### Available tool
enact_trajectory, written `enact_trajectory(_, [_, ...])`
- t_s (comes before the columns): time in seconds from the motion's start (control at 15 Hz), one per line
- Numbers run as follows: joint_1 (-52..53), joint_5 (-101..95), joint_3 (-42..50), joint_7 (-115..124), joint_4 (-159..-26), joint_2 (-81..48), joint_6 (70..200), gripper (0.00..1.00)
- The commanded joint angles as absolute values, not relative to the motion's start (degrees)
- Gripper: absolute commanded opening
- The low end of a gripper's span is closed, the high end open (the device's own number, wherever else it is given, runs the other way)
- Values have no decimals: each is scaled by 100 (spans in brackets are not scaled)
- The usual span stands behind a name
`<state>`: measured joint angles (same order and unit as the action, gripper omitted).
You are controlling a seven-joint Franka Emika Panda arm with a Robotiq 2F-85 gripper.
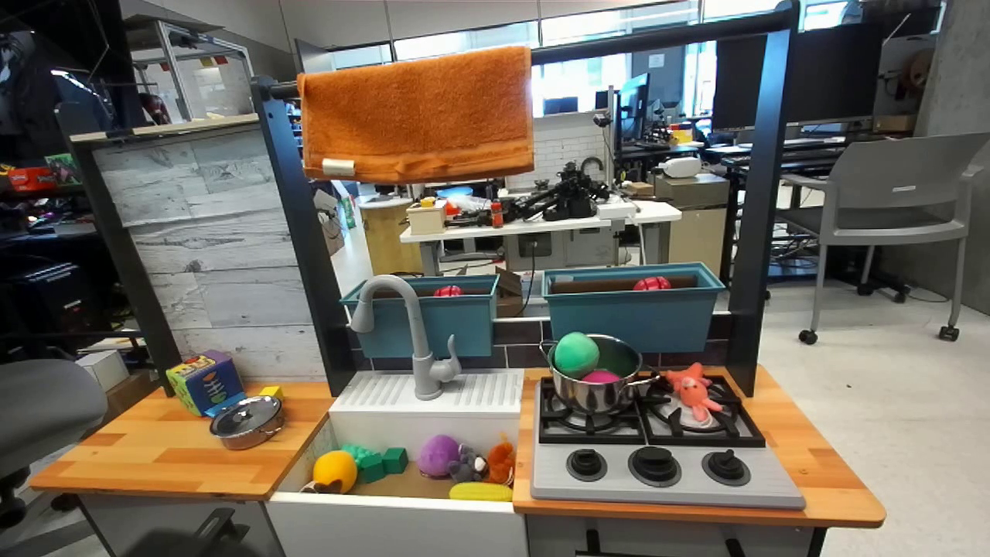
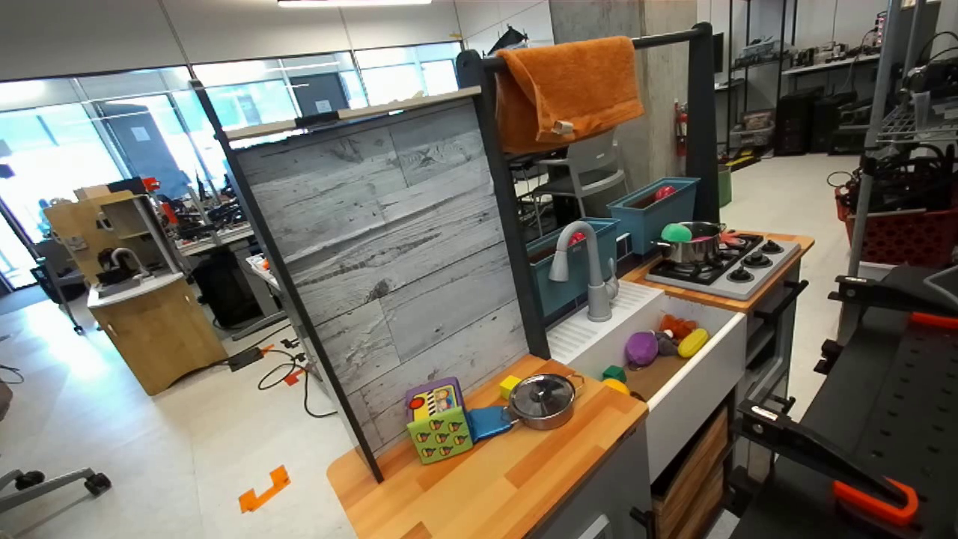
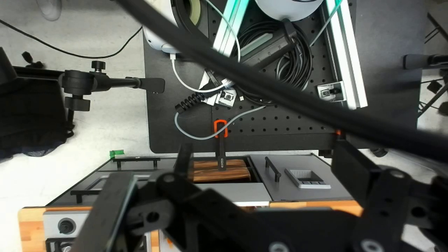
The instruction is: Put the lid of the pot on the table
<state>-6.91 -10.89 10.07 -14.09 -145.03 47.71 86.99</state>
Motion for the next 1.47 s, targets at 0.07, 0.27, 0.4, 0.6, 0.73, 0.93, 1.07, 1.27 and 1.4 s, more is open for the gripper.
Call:
enact_trajectory(0.07, [-610,-1121,1062,-1362,-14492,4777,8680,100])
enact_trajectory(0.27, [-540,-1005,1021,-1236,-14599,4631,8936,100])
enact_trajectory(0.4, [-436,-821,1016,-1153,-14699,4457,9269,100])
enact_trajectory(0.6, [-272,-328,918,-907,-14822,4050,9993,100])
enact_trajectory(0.73, [-169,20,767,-640,-14809,3638,10490,100])
enact_trajectory(0.93, [-33,366,482,-269,-14656,3001,11208,100])
enact_trajectory(1.07, [35,501,306,-66,-14516,2603,11581,100])
enact_trajectory(1.27, [127,689,121,182,-14284,2010,12031,100])
enact_trajectory(1.4, [144,755,36,341,-14118,1629,12297,100])
